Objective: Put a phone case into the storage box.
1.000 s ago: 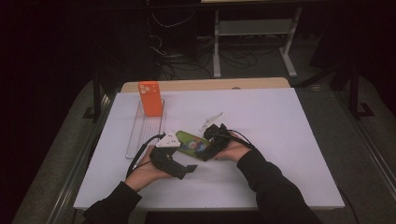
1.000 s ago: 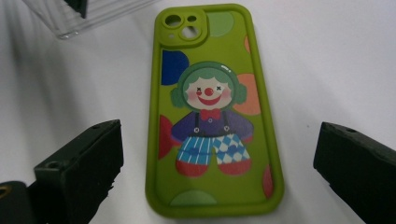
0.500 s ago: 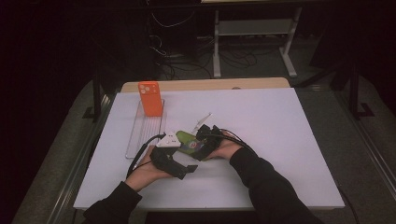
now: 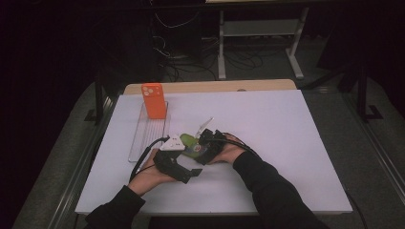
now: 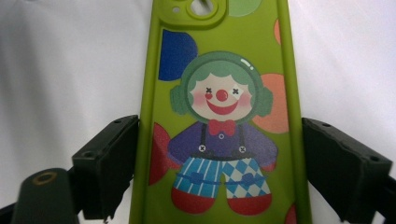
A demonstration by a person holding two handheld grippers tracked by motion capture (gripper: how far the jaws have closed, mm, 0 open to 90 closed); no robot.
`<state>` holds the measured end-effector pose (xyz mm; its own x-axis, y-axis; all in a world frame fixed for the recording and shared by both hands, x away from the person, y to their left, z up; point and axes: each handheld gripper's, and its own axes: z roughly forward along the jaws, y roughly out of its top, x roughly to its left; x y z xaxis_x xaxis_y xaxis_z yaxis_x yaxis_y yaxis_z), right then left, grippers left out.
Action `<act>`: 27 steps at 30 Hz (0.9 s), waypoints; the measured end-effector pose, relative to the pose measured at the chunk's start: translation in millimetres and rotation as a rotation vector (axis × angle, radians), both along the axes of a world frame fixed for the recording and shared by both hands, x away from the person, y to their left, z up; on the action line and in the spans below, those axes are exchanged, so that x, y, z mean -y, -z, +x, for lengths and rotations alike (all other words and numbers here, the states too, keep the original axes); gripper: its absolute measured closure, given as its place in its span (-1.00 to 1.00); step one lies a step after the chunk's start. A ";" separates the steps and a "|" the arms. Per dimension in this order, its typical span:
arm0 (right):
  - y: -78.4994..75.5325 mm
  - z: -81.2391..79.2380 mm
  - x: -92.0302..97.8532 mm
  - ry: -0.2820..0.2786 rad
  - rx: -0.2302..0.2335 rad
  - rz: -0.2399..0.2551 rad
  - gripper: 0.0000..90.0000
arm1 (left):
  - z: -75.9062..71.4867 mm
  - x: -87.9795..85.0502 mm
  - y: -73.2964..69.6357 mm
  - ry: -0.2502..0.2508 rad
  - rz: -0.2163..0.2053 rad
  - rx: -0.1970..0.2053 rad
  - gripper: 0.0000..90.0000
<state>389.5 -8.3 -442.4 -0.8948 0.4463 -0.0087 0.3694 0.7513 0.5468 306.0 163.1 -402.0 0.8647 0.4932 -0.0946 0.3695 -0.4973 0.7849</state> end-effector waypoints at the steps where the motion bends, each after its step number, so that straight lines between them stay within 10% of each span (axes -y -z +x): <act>1: -0.4 -0.1 0.3 0.000 -0.002 0.003 -0.68 | 0.0 0.0 0.0 0.000 0.000 0.000 -1.00; 14: -3.2 -0.5 2.7 0.016 -0.009 0.010 -0.66 | -0.3 0.6 1.2 0.003 -0.003 -0.007 -1.00; 27: -23.7 -1.7 47.0 0.027 0.023 0.026 -0.66 | 5.0 -3.0 -1.5 0.016 0.025 0.015 -1.00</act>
